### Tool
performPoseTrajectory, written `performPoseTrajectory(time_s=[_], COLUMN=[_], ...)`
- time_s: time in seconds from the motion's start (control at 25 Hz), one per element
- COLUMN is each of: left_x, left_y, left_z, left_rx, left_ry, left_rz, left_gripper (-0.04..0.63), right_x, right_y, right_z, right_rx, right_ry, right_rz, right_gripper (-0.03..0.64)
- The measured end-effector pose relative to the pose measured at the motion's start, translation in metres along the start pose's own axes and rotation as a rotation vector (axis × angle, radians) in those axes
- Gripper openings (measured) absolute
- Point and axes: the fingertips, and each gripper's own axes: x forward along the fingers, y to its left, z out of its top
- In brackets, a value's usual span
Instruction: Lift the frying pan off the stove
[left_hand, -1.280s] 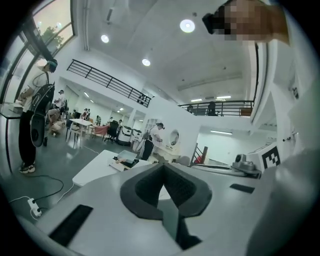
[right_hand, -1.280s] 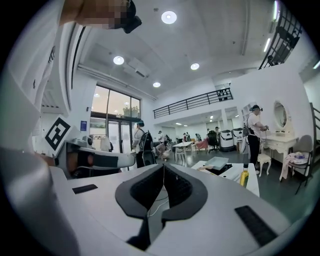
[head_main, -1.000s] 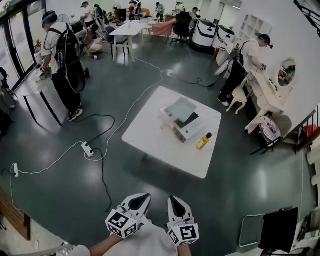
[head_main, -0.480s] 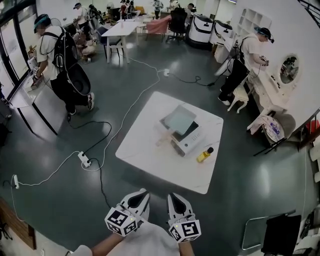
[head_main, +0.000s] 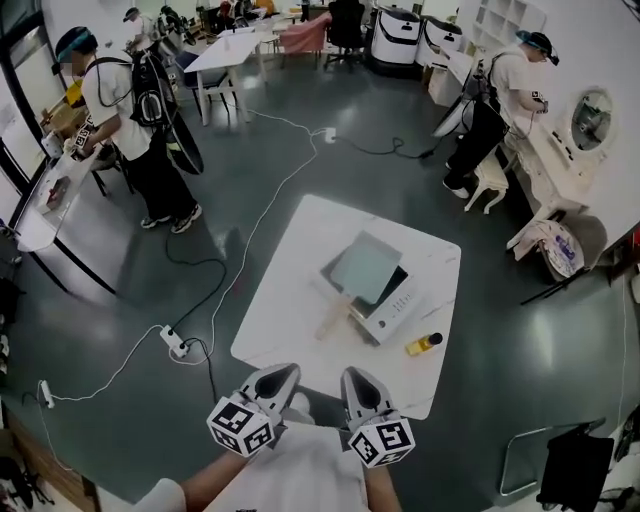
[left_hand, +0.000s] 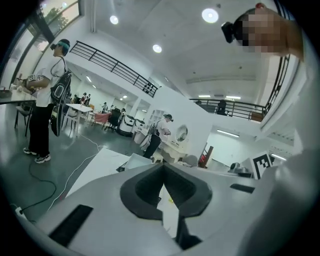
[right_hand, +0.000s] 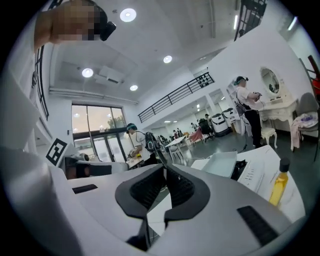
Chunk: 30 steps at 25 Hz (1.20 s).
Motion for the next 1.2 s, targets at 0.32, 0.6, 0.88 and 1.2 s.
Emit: performPoseTrajectory(time_s=[0.32, 0.6, 0.88, 1.2], left_x=[0.06, 0.079, 0.088, 0.098], left_y=[0.024, 0.038, 0.055, 0.069], left_z=[0.004, -0.005, -0.029, -0.045], left_rx=[-0.047, -0.119, -0.205, -0.222], left_ry=[0.063, 0.083, 0.114, 0.138], left_rz=[0.007, 0.041, 0.015, -0.003], left_gripper=[0.002, 0.002, 0.003, 0.024], right_x=[0.057, 0.068, 0.084, 0.107], right_y=[-0.039, -0.064, -0.069, -0.082], right_z=[0.014, 0.015, -0.005, -0.032], right_rx=[0.041, 0.105, 0.24, 0.289], right_ry=[0.053, 0.089, 0.082, 0.13], right_rz=[0.033, 0.054, 0.051, 0.011], right_gripper=[0.0, 0.0, 0.005, 0.077])
